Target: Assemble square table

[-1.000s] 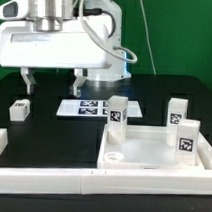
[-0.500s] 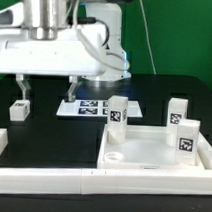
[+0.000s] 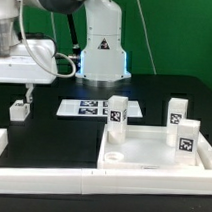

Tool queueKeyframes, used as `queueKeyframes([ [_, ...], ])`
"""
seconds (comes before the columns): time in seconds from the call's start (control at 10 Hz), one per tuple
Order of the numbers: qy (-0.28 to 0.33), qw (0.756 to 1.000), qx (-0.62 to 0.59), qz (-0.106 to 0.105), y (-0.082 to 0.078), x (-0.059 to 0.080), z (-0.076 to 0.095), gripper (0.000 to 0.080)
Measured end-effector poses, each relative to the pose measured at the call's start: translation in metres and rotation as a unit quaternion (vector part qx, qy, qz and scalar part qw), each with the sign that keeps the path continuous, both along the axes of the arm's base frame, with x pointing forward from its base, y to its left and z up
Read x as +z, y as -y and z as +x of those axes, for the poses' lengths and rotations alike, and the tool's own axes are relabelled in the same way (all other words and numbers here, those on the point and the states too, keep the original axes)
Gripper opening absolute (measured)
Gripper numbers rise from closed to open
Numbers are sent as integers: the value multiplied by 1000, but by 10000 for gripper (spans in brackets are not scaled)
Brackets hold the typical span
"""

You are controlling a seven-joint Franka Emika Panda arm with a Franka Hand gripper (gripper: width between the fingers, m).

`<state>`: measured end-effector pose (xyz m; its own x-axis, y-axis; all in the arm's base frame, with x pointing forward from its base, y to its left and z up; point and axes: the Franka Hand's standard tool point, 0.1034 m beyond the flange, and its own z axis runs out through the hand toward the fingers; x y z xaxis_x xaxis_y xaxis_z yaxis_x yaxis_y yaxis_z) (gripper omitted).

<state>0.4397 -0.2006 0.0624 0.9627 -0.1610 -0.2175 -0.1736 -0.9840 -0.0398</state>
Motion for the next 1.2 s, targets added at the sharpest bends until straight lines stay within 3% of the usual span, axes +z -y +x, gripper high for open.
queueKeyframes([
  [0.3, -87, 996, 18, 30, -3, -6, 0, 649],
  [0.5, -148, 984, 86, 49, 14, -16, -21, 649],
  [0.6, -164, 978, 119, 42, 26, -20, -27, 649],
  [1.0, -284, 948, 131, 58, 21, -25, -36, 649],
  [1.2, -311, 940, 125, 62, 23, -33, -42, 649],
])
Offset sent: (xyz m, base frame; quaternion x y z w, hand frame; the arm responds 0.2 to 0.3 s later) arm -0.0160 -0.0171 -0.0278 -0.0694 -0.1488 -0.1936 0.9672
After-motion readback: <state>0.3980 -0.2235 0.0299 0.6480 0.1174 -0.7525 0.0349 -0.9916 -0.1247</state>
